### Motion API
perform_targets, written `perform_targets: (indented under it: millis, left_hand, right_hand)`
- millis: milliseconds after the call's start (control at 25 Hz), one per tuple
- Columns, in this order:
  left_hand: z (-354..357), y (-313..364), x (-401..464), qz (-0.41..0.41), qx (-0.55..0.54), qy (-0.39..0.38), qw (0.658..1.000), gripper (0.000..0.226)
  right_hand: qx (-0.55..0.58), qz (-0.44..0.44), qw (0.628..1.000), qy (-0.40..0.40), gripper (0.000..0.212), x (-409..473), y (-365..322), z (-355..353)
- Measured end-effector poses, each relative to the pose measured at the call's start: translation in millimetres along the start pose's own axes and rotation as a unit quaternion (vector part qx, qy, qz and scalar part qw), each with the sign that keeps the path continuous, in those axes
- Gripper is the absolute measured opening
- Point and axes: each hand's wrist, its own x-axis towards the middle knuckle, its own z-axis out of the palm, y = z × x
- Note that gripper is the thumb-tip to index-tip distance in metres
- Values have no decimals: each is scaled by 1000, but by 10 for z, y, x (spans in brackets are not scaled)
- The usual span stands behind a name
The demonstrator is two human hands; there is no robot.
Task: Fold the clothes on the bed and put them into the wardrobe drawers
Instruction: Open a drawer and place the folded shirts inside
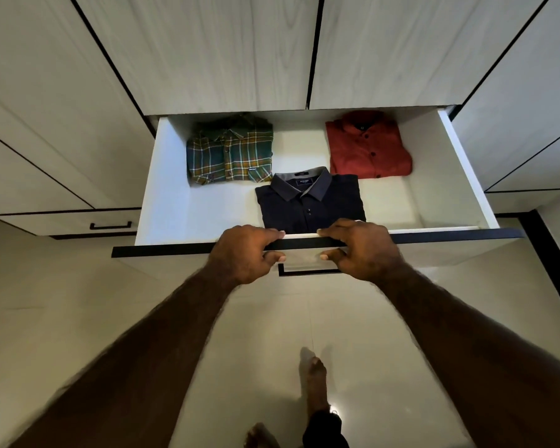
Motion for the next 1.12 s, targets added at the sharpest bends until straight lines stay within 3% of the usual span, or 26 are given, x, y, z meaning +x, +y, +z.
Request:
perform_targets:
  millis: [600,720,840,1000,1120]
  left_hand:
    - [-363,-712,1754,55,9,119,991,52]
    - [-338,-706,1836,36,132,238,962,59]
    - [-215,-573,1891,-7,185,339,922,45]
    - [-130,-644,2069,30,160,366,916,32]
    - [-127,-682,2170,9,164,375,912,29]
  right_hand:
    - [-17,-27,998,55,57,1815,680,-321]
    - [-53,19,985,164,58,1860,731,-238]
    - [-74,21,945,317,37,1858,728,31]
    - [-51,2,937,345,28,2112,803,135]
    - [-47,0,933,356,23,2219,825,110]
